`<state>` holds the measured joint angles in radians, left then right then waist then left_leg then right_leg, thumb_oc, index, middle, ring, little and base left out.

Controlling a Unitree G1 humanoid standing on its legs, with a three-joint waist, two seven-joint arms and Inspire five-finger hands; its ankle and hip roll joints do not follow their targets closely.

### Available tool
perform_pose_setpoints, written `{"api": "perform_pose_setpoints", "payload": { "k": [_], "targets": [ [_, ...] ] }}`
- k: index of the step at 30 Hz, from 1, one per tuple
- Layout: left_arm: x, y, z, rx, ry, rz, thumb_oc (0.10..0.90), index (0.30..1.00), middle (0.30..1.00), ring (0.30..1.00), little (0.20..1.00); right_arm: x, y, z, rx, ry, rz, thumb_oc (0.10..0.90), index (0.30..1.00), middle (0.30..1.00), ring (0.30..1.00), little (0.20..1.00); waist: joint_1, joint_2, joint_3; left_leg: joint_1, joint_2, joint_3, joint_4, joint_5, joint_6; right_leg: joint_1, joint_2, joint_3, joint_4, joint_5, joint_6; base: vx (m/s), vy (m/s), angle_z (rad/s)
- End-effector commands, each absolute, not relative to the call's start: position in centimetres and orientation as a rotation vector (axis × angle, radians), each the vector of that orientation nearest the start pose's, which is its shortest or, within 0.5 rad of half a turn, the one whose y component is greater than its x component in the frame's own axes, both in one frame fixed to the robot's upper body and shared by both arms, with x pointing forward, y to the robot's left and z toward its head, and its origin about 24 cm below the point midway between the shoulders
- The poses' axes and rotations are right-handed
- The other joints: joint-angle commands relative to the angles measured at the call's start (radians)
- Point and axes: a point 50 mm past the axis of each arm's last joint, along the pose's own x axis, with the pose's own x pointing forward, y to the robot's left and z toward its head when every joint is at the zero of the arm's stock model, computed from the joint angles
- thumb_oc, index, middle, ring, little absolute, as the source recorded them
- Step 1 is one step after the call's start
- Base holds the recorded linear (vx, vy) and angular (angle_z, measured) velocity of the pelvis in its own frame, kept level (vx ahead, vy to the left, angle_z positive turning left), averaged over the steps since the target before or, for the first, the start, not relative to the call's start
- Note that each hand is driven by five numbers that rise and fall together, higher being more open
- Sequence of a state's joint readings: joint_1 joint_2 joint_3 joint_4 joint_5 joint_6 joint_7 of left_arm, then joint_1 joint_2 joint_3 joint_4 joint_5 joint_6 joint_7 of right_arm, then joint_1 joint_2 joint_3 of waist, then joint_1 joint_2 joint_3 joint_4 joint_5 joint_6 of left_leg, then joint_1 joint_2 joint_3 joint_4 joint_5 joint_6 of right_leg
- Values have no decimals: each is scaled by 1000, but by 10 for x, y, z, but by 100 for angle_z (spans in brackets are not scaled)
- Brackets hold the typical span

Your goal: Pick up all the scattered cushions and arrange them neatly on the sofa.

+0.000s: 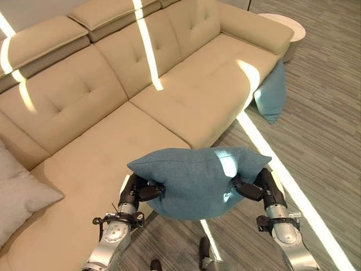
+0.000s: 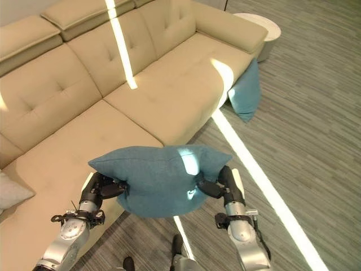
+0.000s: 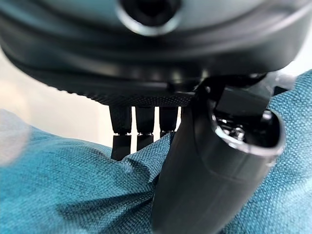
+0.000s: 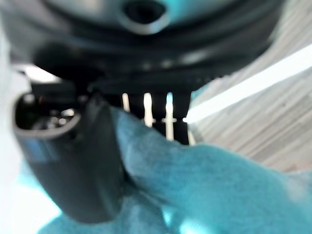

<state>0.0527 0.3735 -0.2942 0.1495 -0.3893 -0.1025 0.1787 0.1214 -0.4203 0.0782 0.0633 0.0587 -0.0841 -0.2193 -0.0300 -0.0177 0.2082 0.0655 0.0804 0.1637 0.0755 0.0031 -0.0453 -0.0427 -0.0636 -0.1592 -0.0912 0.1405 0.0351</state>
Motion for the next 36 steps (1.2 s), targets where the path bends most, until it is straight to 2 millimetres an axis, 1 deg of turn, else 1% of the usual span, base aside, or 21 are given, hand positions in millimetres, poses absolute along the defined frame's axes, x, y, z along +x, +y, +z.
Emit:
{"api": "perform_pose_setpoints", "payload": {
  "k": [1,3,5,8,10,12,15,16,17,19,20,22,24,25,26,27,29,30,32,34,36],
  "targets": [
    [254,138,70,-81,-192,-202,400,300,300,300,300,235,-211,89,-282,-291,-108,400,300,300,300,300,2,-7,-91,-171,-46,-87,226,-49,-6,40,-1,9,90,-152,61,34,-95,10],
    [254,137,71,-77,-199,-206,400,300,300,300,300,236,-213,89,-288,-289,-115,400,300,300,300,300,8,-10,-96,-214,-93,-115,202,-75,9,46,3,20,81,-155,62,119,-98,-5],
    [255,137,71,-73,-197,-208,400,300,300,300,300,236,-214,88,-293,-285,-118,400,300,300,300,300,11,-11,-102,-225,-106,-119,177,-73,13,54,6,30,77,-158,64,131,-32,-27],
    [256,134,71,-68,-195,-213,400,300,300,300,300,238,-214,87,-298,-279,-122,400,300,300,300,300,24,-1,-104,-273,-134,-131,92,-3,13,83,31,58,62,-166,62,179,-24,-25],
    [257,132,73,-63,-201,-220,400,300,300,300,300,239,-213,86,-293,-274,-129,400,300,300,300,300,39,4,-94,-328,-147,-134,70,46,2,107,56,90,55,-180,54,170,-27,-44],
    [257,134,73,-62,-203,-217,400,300,300,300,300,240,-210,85,-294,-275,-117,400,300,300,300,300,45,13,-103,-301,-142,-136,33,40,13,124,72,119,59,-205,47,217,41,-70],
    [256,135,72,-53,-196,-212,400,300,300,300,300,241,-205,82,-289,-260,-95,400,300,300,300,300,47,15,-128,-264,-145,-142,17,26,33,140,59,139,96,-237,54,267,106,-75],
    [256,136,71,-49,-194,-213,400,300,300,300,300,241,-203,81,-287,-257,-83,400,300,300,300,300,54,13,-133,-247,-141,-126,14,18,40,137,52,153,127,-247,61,296,158,-41],
    [255,136,71,-44,-193,-222,400,300,300,300,300,242,-199,80,-295,-255,-60,400,300,300,300,300,62,13,-139,-211,-137,-105,5,3,56,116,43,156,224,-244,89,249,139,-45],
    [255,137,73,-31,-198,-223,400,300,300,300,300,246,-193,82,-296,-266,-31,400,300,300,300,300,52,17,-119,-174,-125,-91,-2,-11,74,35,38,161,394,-205,139,138,94,-48],
    [257,139,75,-23,-209,-216,400,300,300,300,300,247,-190,83,-288,-269,-23,400,300,300,300,300,47,23,-107,-159,-118,-86,-7,-16,79,-14,35,152,465,-186,159,30,52,-33],
    [259,140,78,-21,-221,-214,400,300,300,300,300,249,-186,83,-269,-272,-12,400,300,300,300,300,48,29,-97,-136,-108,-72,-13,-28,83,-80,0,93,522,-175,166,75,32,-29],
    [258,141,78,-32,-222,-211,400,300,300,300,300,249,-185,83,-268,-271,-5,400,300,300,300,300,45,36,-98,-99,-108,-73,-34,-46,80,-111,-34,34,463,-194,140,197,-7,-17],
    [258,141,77,-34,-219,-209,400,300,300,300,300,250,-186,83,-271,-271,-5,400,300,300,300,300,41,37,-100,-81,-110,-75,-44,-54,80,-123,-36,19,420,-191,130,160,-21,-10],
    [258,141,77,-34,-219,-209,400,300,300,300,300,250,-186,83,-271,-271,-4,400,300,300,300,300,39,39,-100,-78,-109,-77,-46,-54,79,-119,-34,17,417,-191,129,191,-36,-9],
    [257,142,76,-36,-214,-207,400,300,300,300,300,250,-187,83,-268,-269,-8,400,300,300,300,300,33,38,-101,-56,-114,-83,-59,-65,79,-142,-30,11,362,-175,121,205,-54,-10],
    [257,142,75,-48,-206,-206,400,300,300,300,300,250,-188,82,-266,-266,-13,400,300,300,300,300,20,30,-101,-28,-126,-99,-67,-80,74,-156,-22,21,244,-134,126,320,-109,-4],
    [257,142,73,-50,-205,-202,400,300,300,300,300,249,-190,82,-270,-263,-23,400,300,300,300,300,5,25,-97,-1,-131,-117,-76,-93,68,-176,-13,57,182,-95,138,344,-150,13],
    [258,141,73,-50,-205,-210,400,300,300,300,300,248,-191,82,-272,-264,-24,400,300,300,300,300,-4,20,-102,26,-132,-128,-88,-111,63,-172,-11,67,156,-73,140,319,-169,26],
    [257,139,72,-49,-200,-219,400,300,300,300,300,247,-191,80,-277,-257,-20,400,300,300,300,300,-10,15,-118,46,-126,-137,-70,-137,53,-150,-17,69,143,-60,128,292,-164,27],
    [257,136,70,-78,-192,-224,400,300,300,300,300,245,-193,78,-272,-245,-19,400,300,300,300,300,-16,14,-125,40,-109,-144,1,-155,31,-118,-10,71,138,-67,111,272,-204,20]
  ]
}}
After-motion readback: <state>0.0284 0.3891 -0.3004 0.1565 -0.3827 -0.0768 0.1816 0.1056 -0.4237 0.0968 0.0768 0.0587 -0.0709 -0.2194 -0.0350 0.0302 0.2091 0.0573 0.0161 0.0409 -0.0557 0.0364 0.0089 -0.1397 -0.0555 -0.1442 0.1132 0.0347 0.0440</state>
